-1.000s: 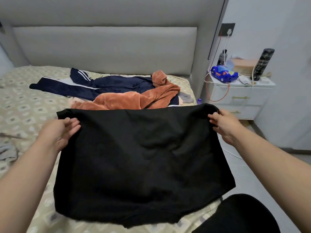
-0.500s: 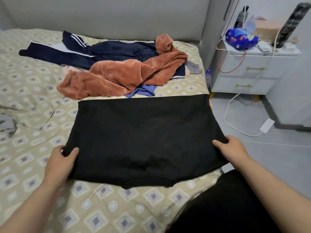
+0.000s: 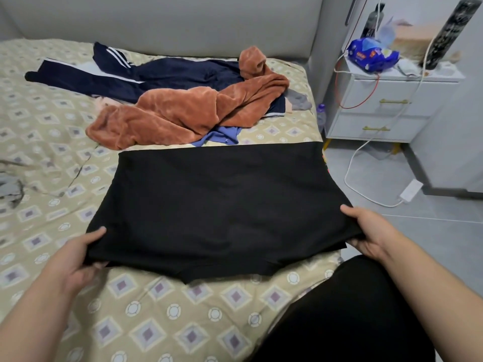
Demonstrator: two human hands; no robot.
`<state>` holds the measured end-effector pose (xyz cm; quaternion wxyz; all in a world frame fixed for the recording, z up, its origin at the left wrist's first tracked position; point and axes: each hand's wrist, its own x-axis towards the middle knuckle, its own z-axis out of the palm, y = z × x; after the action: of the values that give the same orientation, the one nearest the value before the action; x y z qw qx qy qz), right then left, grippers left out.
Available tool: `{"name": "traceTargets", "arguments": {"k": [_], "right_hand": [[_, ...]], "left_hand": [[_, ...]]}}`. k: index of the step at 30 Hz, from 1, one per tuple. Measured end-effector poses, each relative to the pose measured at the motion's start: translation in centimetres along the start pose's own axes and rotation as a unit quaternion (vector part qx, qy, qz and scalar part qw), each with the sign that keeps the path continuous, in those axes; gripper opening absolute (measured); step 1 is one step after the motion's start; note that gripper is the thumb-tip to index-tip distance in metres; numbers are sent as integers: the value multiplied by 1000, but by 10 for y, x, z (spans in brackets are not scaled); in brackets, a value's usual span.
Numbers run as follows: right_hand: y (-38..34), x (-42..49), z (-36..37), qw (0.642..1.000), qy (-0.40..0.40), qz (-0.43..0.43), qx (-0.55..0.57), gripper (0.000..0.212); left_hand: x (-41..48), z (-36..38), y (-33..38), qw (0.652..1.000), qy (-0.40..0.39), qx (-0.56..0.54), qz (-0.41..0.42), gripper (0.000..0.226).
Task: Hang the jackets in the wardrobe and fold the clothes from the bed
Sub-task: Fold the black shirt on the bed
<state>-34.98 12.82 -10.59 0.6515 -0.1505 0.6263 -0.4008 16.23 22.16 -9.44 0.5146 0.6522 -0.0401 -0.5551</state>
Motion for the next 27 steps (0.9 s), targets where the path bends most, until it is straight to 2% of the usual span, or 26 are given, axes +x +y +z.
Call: {"name": "traceTargets", "arguments": {"k": [2,5,8,13,16,18,20,22,25,27], "right_hand": [[0,1,-1,997,11,-1,-78,12],[-12,3,-5,985,0,-30,-169,25],[-25,7,-4,980,-30,-21,-195,29],[-33,16,4,970,-57,-5,-235,27],[-38,23,15,968,-37,-41,-243,24],[-44,26,23,971,-23,-58,-230,21],[-52,27,27,986,-48,-24,-159,19],[-58,28,28,992,-72,37,-92,22],[-57,38,25,983,-61,81,-151,33],[-62,47,28,978,-54,75,-189,37]], "left_hand": [[0,-6,6,998,7,61,-22,12],[9,-14,25,993,-6,106,-46,22],[16,-15,43,985,-13,155,-75,45],[29,14,61,972,-7,223,-76,49],[36,37,62,966,-37,242,-82,40],[43,46,61,964,-54,257,-49,33],[48,45,62,971,-55,232,-19,41],[53,40,62,978,-45,201,-37,42],[65,28,60,969,-33,233,-77,42],[73,33,67,973,-27,219,-67,43]]}}
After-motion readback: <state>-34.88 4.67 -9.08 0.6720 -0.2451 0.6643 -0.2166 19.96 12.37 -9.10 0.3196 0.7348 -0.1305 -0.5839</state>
